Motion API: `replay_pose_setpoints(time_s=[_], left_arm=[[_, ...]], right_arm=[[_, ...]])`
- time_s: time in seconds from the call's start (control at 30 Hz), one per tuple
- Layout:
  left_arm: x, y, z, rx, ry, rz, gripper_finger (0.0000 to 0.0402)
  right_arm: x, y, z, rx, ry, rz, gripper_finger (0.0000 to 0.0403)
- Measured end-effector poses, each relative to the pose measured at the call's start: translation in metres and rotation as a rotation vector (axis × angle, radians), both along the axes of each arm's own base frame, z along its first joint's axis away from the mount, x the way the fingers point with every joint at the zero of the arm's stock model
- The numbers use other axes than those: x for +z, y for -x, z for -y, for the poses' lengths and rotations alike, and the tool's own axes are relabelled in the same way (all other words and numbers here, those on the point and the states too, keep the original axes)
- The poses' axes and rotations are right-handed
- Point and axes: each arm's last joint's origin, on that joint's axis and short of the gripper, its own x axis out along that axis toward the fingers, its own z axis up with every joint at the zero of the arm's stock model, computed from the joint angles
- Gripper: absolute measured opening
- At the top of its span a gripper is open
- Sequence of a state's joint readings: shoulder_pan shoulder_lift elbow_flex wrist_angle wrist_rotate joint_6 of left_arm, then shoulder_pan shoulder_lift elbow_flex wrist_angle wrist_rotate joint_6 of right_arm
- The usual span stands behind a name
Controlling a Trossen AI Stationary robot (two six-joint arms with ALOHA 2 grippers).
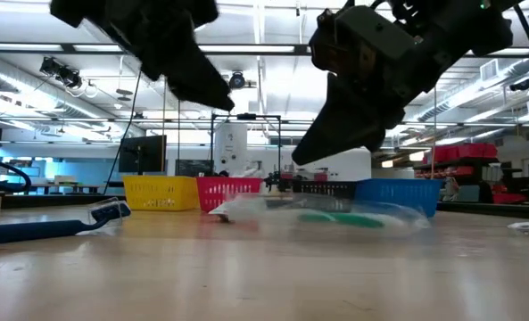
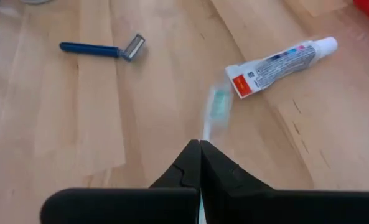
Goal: Pick & Place Travel size toiletries
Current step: Put the green toothbrush into the red bin
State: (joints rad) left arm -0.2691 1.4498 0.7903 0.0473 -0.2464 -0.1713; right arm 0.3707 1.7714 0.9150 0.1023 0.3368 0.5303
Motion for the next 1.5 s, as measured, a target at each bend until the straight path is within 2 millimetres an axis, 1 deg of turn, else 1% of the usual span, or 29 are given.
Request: replay_pose_setpoints(time_s=[0.07, 0.13, 0.2, 0.27, 0.33, 0.4, 0.47, 0.53, 0.67, 0.73, 0.8, 0.87, 0.97, 1.07, 1.2, 1.37, 1.5], left_arm=[[-0.009, 0.000, 0.001, -0.054, -0.105, -0.042, 0.0226], [-0.016, -0.010, 0.004, -0.098, -0.162, -0.017, 0.0226], [-0.025, -0.012, 0.004, -0.131, -0.212, -0.041, 0.0226], [-0.034, -0.022, 0.007, -0.149, -0.223, -0.015, 0.0226], [-0.041, -0.024, 0.007, -0.175, -0.260, -0.027, 0.0226], [-0.046, -0.035, 0.006, -0.184, -0.278, -0.002, 0.0227], [-0.051, -0.038, 0.001, -0.177, -0.278, -0.043, 0.0231], [-0.056, -0.048, -0.001, -0.194, -0.236, -0.044, 0.0236], [-0.071, -0.053, -0.001, -0.236, -0.210, -0.100, 0.0242], [-0.077, -0.050, -0.001, -0.237, -0.224, -0.146, 0.0242], [-0.083, -0.053, -0.001, -0.222, -0.212, -0.145, 0.0242], [-0.089, -0.048, -0.004, -0.205, -0.201, -0.202, 0.0242], [-0.095, -0.051, -0.005, -0.201, -0.169, -0.215, 0.0241], [-0.100, -0.051, -0.004, -0.203, -0.163, -0.227, 0.0224], [-0.100, -0.051, -0.004, -0.201, -0.162, -0.229, 0.0181], [-0.096, -0.051, -0.004, -0.168, -0.156, -0.213, 0.0123], [-0.093, -0.049, -0.008, -0.120, -0.184, -0.223, 0.0094]], right_arm=[[0.000, -0.001, 0.001, 0.015, -0.001, 0.001, 0.0001], [0.000, -0.001, 0.001, 0.028, -0.007, -0.007, 0.0000], [-0.001, 0.000, 0.001, 0.029, -0.004, -0.015, 0.0000], [-0.002, 0.001, 0.002, 0.030, 0.003, -0.035, 0.0000], [-0.003, 0.002, 0.003, 0.027, 0.008, -0.051, 0.0000], [-0.004, 0.003, 0.005, 0.022, 0.013, -0.068, 0.0000], [-0.005, 0.003, 0.006, 0.017, 0.015, -0.078, 0.0000], [-0.005, 0.003, 0.007, 0.013, 0.014, -0.080, 0.0000], [-0.005, 0.003, 0.007, 0.012, 0.012, -0.083, 0.0000], [-0.005, 0.003, 0.007, 0.011, 0.012, -0.084, 0.0000], [-0.006, 0.004, 0.007, 0.011, 0.016, -0.094, 0.0000], [-0.006, 0.004, 0.007, 0.010, 0.016, -0.095, 0.0000], [-0.006, 0.004, 0.007, 0.008, 0.015, -0.095, 0.0000], [-0.006, 0.004, 0.007, 0.007, 0.014, -0.095, 0.0000], [-0.006, 0.004, 0.007, 0.007, 0.014, -0.093, 0.0000], [-0.006, 0.004, 0.007, 0.007, 0.014, -0.095, 0.0001], [-0.006, 0.004, 0.007, 0.007, 0.016, -0.099, 0.0001]])
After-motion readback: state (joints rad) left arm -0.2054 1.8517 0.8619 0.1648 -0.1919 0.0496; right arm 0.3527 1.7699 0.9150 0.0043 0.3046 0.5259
